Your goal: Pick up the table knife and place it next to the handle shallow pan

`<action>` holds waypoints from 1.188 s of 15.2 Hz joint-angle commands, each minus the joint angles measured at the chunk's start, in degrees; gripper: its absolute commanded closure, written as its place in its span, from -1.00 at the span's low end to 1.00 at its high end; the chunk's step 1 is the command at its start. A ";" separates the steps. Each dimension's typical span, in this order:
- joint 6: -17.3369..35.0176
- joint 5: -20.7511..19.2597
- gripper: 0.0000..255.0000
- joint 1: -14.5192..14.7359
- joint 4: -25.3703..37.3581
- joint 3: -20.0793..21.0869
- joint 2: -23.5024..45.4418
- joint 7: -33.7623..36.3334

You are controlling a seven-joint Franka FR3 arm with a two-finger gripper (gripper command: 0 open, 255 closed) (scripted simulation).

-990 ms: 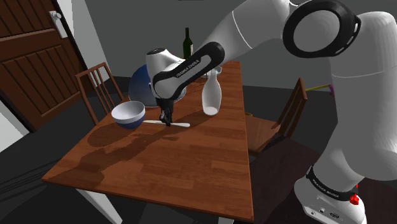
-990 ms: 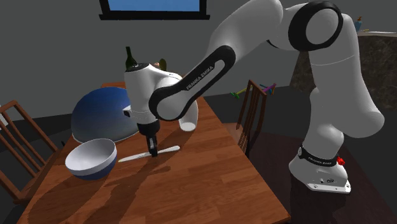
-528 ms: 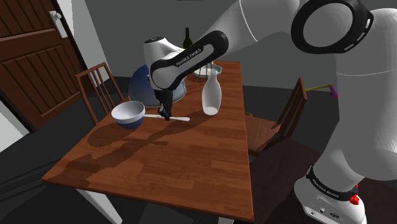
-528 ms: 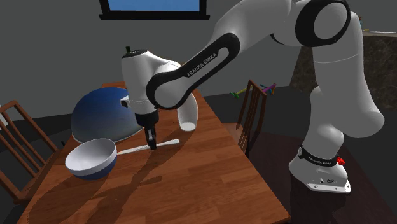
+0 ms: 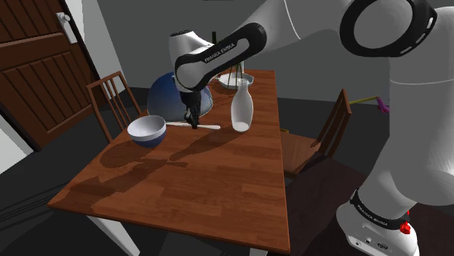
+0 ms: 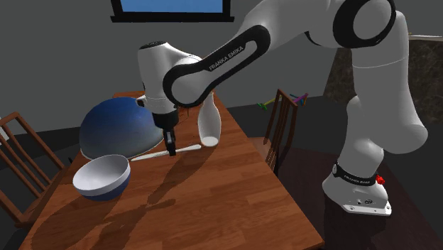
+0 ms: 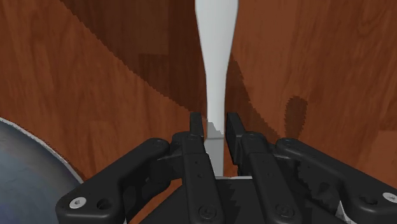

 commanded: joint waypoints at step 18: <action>0.34 3.20 1.00 -16.39 1.15 -6.35 0.53 -23.88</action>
